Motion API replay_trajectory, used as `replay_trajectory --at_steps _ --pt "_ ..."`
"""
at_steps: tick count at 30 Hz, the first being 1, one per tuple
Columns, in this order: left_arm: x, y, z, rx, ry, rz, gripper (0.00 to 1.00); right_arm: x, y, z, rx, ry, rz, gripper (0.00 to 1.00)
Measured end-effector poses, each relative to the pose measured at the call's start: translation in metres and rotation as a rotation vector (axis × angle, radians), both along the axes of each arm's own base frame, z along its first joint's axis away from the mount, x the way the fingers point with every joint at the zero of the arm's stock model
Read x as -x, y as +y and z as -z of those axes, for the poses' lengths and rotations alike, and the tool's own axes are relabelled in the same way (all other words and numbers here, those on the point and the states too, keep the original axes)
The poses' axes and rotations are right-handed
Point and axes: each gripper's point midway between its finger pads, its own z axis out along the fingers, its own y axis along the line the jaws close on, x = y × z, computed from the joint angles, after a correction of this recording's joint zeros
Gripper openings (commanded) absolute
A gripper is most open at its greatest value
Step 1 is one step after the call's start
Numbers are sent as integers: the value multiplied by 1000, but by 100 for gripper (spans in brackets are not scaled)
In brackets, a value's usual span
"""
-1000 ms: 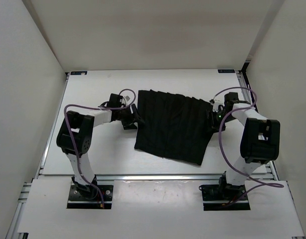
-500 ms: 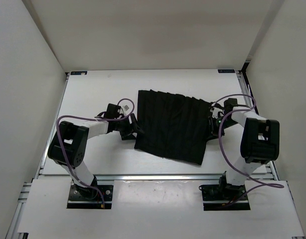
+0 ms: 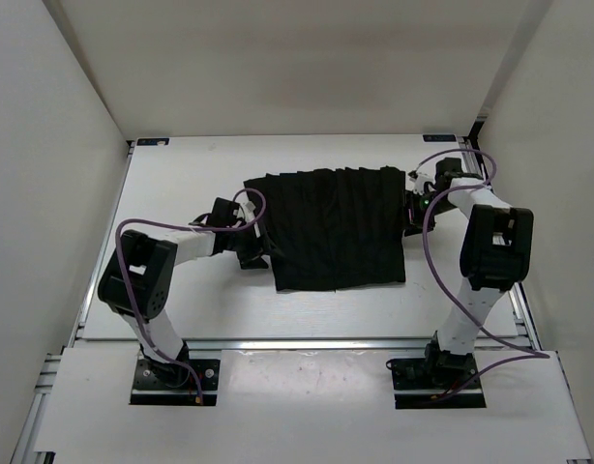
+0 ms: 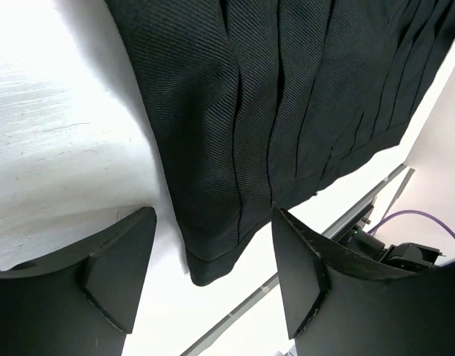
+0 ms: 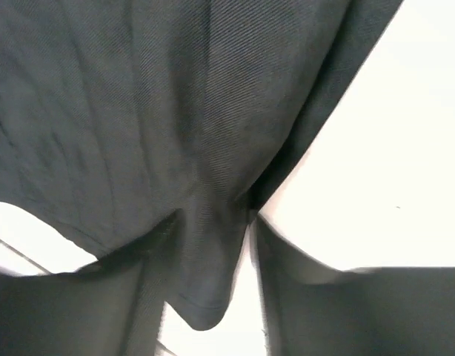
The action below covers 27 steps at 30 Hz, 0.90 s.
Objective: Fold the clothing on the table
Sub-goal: Fold the skirt
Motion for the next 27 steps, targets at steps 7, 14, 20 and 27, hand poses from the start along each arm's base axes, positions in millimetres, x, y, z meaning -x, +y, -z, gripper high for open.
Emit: replay_trajectory --at_steps 7,14,20,27 --pt "16 1 -6 -4 -30 2 88 54 -13 5 -47 85 45 71" --pt "62 -2 -9 -23 -51 44 91 111 -14 16 -86 224 87 70" --pt "63 -2 -4 -29 -58 29 89 111 -1 16 -78 216 33 70" --pt "56 -11 -1 -14 -75 39 79 110 9 18 -74 199 -6 68"
